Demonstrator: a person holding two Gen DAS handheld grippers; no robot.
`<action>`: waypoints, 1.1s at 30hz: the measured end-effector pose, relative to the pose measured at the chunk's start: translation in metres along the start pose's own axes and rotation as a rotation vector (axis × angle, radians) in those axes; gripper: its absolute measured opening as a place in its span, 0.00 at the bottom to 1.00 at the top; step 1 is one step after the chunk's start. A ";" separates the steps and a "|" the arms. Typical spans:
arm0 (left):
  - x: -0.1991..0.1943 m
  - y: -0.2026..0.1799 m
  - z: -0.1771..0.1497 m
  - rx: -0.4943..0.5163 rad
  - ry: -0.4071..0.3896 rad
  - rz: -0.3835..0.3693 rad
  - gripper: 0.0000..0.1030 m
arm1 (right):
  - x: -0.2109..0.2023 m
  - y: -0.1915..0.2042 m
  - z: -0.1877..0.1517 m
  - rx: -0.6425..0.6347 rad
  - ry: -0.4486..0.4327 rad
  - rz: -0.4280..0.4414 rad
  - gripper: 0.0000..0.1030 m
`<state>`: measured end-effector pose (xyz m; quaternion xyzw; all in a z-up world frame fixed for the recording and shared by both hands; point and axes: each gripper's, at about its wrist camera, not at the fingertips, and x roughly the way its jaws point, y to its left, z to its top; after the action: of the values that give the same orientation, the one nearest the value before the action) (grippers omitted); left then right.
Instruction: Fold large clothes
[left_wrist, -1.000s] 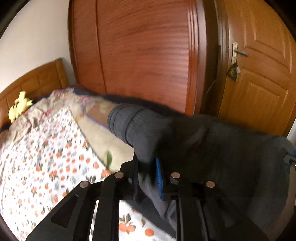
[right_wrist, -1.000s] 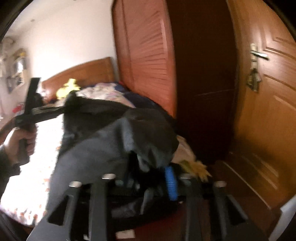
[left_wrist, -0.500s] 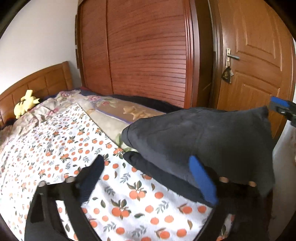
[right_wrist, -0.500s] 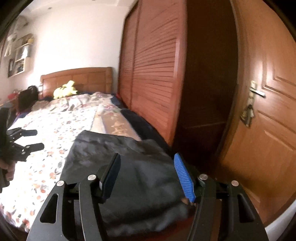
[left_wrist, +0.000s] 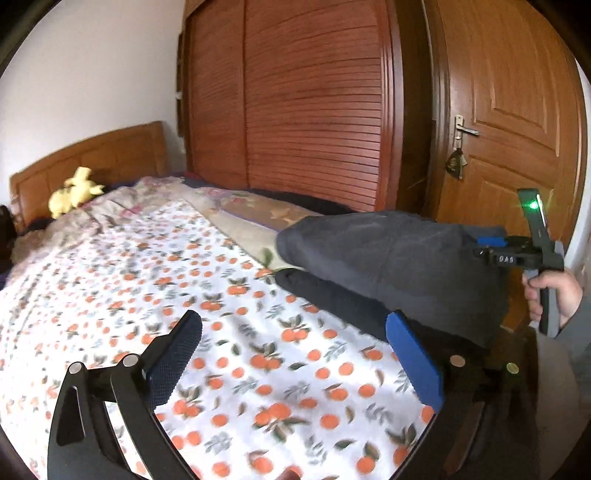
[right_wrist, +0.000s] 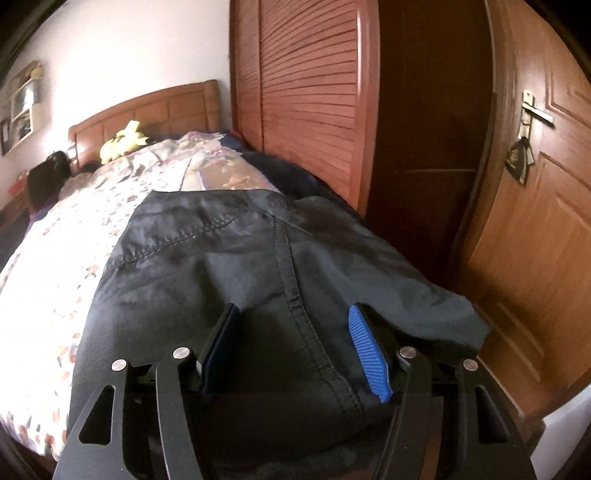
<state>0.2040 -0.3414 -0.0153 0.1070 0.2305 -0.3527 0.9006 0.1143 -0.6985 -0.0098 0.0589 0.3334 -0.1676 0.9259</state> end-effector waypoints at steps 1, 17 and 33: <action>-0.005 0.001 -0.001 0.000 -0.003 0.010 0.98 | -0.003 0.002 0.001 -0.004 0.001 -0.016 0.59; -0.132 0.056 -0.054 -0.104 -0.007 0.155 0.98 | -0.105 0.130 0.001 -0.128 -0.183 0.124 0.91; -0.221 0.105 -0.135 -0.205 0.032 0.414 0.98 | -0.109 0.298 -0.074 -0.202 -0.117 0.409 0.93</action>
<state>0.0873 -0.0877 -0.0215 0.0656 0.2525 -0.1333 0.9561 0.0955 -0.3735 0.0018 0.0224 0.2751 0.0545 0.9596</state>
